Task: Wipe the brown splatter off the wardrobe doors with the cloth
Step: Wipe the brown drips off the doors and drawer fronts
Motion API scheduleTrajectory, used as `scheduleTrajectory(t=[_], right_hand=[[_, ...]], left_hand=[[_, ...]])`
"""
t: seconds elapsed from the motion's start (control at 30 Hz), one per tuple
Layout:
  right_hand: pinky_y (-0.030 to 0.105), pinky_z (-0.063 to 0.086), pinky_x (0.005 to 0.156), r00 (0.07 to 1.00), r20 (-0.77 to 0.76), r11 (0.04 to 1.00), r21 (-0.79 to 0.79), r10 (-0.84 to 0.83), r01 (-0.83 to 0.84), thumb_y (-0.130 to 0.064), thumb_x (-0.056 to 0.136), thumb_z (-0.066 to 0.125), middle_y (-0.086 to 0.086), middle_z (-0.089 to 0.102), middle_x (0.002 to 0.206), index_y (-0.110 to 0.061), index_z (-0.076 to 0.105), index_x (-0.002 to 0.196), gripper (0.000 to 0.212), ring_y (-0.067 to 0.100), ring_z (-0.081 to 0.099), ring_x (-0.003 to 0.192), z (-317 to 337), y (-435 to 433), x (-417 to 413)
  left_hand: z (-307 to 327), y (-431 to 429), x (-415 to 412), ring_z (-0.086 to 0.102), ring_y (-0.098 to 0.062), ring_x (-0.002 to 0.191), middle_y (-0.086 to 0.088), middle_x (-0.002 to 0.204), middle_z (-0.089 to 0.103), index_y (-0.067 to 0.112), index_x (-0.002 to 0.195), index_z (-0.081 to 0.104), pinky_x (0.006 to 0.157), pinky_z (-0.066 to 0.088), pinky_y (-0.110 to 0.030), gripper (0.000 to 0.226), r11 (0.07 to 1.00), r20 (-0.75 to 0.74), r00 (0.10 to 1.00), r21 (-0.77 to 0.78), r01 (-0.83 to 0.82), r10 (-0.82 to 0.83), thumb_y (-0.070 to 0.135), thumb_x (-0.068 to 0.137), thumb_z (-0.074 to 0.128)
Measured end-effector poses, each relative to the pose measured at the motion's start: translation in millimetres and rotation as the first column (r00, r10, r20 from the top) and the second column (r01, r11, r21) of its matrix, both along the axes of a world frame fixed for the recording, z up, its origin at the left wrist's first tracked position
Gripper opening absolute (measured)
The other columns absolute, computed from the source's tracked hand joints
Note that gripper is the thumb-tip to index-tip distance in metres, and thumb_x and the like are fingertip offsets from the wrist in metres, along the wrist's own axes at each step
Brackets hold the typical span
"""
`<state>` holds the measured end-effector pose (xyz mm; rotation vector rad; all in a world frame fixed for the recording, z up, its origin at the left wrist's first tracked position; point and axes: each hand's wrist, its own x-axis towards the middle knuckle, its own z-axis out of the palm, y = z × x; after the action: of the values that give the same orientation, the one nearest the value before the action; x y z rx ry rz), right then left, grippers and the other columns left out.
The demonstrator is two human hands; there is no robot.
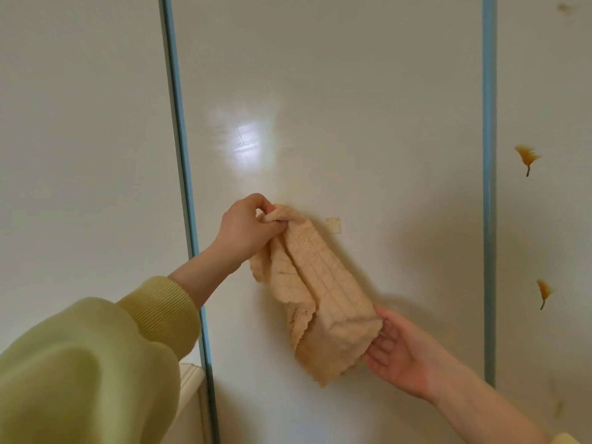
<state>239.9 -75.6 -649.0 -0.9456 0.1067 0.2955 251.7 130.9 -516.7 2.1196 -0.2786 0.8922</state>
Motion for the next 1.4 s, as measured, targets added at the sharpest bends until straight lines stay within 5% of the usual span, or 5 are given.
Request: scheduleTrajectory(t=[0.33,0.47,0.57,1.0,1.4], right_hand=[[0.016,0.048,0.041,0.984,0.129,0.989,-0.063,-0.125,0.134,-0.016,0.086,0.059,0.000,0.063,0.051,-0.008,0.060,0.081,0.009,0.010,0.059,0.042,32,-46,13],[0.017,0.048,0.039,0.976,0.176,0.984,-0.106,-0.125,0.145,-0.018,0.087,0.058,0.001,0.063,0.055,-0.009,0.060,0.080,0.011,0.010,0.060,0.042,43,-56,13],[0.018,0.050,0.042,0.965,0.216,0.976,-0.125,-0.149,0.179,-0.023,0.085,0.060,0.001,0.064,0.065,-0.011,0.060,0.082,0.013,0.012,0.063,0.056,51,-65,15],[0.029,0.046,0.062,0.918,0.364,0.916,-0.292,-0.159,0.275,-0.027,0.083,0.062,0.002,0.059,0.079,-0.011,0.060,0.087,0.017,0.016,0.056,0.074,67,-82,21],[0.026,0.048,0.059,0.889,0.435,0.802,-0.477,-0.141,0.360,-0.006,0.083,0.060,0.007,0.060,0.082,-0.003,0.060,0.105,0.022,0.016,0.056,0.074,85,-93,16]], left_hand=[[-12,27,4,0.055,-0.028,0.102,-0.010,0.105,0.058,0.010,0.101,0.058,0.092,0.048,-0.042,0.041,0.995,-0.558,0.827,-0.100,0.025,-0.077,0.026,0.068,0.078],[-15,33,5,0.058,-0.030,0.102,-0.014,0.113,0.060,0.004,0.116,0.054,0.082,0.053,-0.042,0.077,0.942,-0.665,0.695,-0.330,0.053,-0.272,0.040,0.053,0.077],[-16,35,5,0.060,-0.025,0.088,-0.011,0.099,0.061,0.007,0.112,0.057,0.061,0.055,-0.035,0.054,0.875,-0.656,0.635,-0.479,0.066,-0.408,0.042,0.072,0.066],[-26,37,8,0.056,-0.025,0.093,-0.013,0.109,0.056,0.005,0.101,0.062,0.072,0.048,-0.034,0.019,0.892,-0.591,0.741,-0.452,0.025,-0.320,-0.003,0.084,0.057],[-32,47,7,0.057,-0.019,0.085,-0.007,0.097,0.059,0.011,0.102,0.062,0.063,0.050,-0.024,0.023,0.995,-0.491,0.868,-0.091,0.032,-0.073,0.022,0.082,0.066]])
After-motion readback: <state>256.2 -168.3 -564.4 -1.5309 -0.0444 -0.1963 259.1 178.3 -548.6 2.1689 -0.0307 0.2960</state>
